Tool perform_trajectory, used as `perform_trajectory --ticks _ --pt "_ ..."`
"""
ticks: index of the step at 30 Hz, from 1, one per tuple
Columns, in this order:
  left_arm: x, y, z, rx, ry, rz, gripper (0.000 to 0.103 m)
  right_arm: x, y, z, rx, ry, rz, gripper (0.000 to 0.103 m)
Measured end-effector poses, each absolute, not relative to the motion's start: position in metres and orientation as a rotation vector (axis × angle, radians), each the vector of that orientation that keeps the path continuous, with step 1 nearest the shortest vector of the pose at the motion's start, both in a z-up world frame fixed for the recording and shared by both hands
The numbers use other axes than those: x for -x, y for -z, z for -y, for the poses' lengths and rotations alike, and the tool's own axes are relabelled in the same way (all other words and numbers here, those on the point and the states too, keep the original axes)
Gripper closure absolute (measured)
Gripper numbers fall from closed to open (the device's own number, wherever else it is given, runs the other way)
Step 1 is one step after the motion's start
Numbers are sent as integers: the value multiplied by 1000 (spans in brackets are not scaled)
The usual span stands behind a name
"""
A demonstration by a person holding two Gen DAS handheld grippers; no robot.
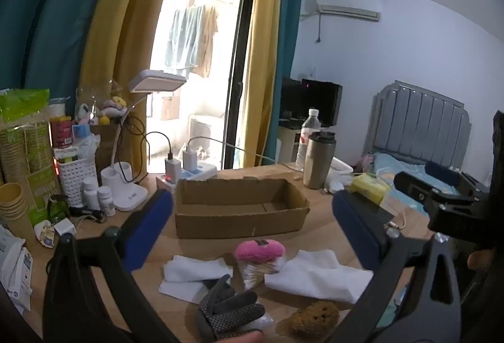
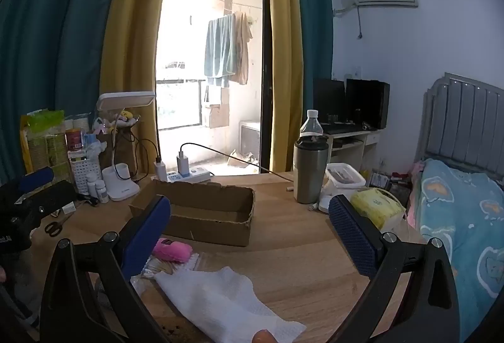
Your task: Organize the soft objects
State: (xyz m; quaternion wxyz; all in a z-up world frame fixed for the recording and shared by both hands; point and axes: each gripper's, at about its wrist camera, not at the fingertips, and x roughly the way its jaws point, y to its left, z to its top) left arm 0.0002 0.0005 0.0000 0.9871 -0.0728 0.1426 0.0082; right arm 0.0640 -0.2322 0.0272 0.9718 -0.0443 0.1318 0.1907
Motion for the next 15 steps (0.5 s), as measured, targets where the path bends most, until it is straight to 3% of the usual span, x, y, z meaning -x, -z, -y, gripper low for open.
perform_trajectory --ticks 15 --pt "4 1 -5 164 -14 -273 1 -69 -23 231 68 -392 -292 1"
